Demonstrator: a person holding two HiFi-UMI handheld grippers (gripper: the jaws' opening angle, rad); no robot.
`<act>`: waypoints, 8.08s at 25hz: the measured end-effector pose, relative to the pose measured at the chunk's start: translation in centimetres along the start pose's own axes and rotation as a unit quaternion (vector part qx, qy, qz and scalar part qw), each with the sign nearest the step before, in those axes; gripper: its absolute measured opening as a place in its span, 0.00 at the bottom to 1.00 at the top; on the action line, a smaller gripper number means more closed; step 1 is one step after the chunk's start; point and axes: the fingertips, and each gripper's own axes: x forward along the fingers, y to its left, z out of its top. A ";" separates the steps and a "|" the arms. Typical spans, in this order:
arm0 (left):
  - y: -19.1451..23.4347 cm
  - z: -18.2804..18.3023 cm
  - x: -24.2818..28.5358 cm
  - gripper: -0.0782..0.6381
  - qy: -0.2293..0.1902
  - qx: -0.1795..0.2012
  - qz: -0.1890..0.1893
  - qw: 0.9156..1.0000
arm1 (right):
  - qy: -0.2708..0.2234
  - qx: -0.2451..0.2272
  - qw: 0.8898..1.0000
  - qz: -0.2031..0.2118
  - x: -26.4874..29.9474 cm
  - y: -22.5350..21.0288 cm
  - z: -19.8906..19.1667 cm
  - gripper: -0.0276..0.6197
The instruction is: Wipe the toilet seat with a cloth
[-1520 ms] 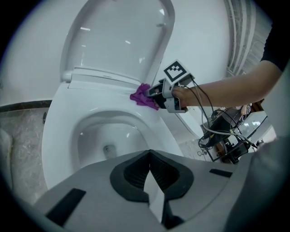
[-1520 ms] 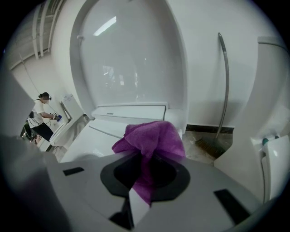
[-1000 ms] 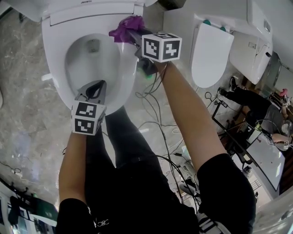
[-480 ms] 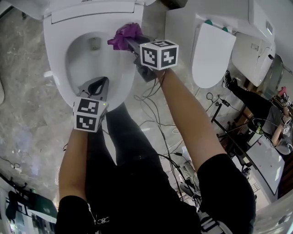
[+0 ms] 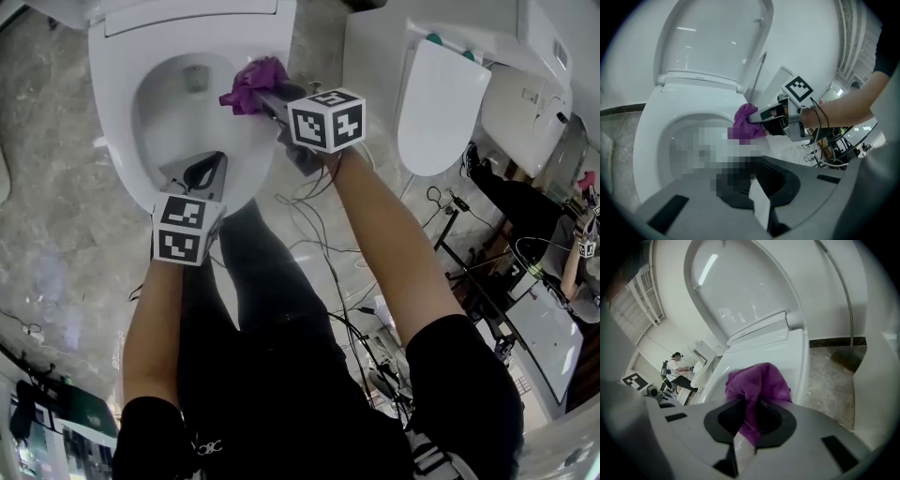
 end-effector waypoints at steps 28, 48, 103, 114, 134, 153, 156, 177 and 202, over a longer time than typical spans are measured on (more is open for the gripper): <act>4.8 -6.9 -7.6 0.12 0.012 -0.032 0.004 0.999 | -0.002 0.092 0.995 -0.035 -2.3 5.3 -10.9 0.13; 9.5 -9.1 -10.5 0.12 0.015 -0.035 0.001 0.999 | 0.032 0.167 0.983 -0.068 -2.6 9.3 -17.0 0.13; 20.6 -13.1 -16.7 0.12 -0.036 -0.131 0.051 0.989 | 0.019 -0.108 0.994 -0.024 16.2 28.1 -9.5 0.13; 23.6 -12.5 -18.0 0.12 -0.048 -0.138 0.060 0.987 | -0.026 -0.086 0.994 -0.063 18.7 24.9 -2.1 0.13; 20.9 -11.6 -15.7 0.12 -0.039 -0.124 0.052 0.990 | -0.087 -0.134 0.975 -0.154 22.4 17.7 14.9 0.13; 15.2 -8.6 -11.6 0.12 -0.026 -0.096 0.047 0.994 | -0.065 -0.131 0.971 -0.188 13.1 7.1 10.8 0.13; 13.4 -7.6 -11.0 0.12 -0.026 -0.086 0.040 0.995 | -0.045 -0.126 0.971 -0.200 10.8 4.8 9.3 0.13; 6.6 -0.6 -12.6 0.12 -0.073 -0.018 0.027 0.997 | 0.010 0.143 0.958 -0.247 -2.1 0.8 -4.4 0.13; -8.0 22.0 -39.6 0.12 -0.248 0.016 0.115 0.962 | -0.398 -0.120 0.885 -0.207 -35.9 32.1 19.9 0.13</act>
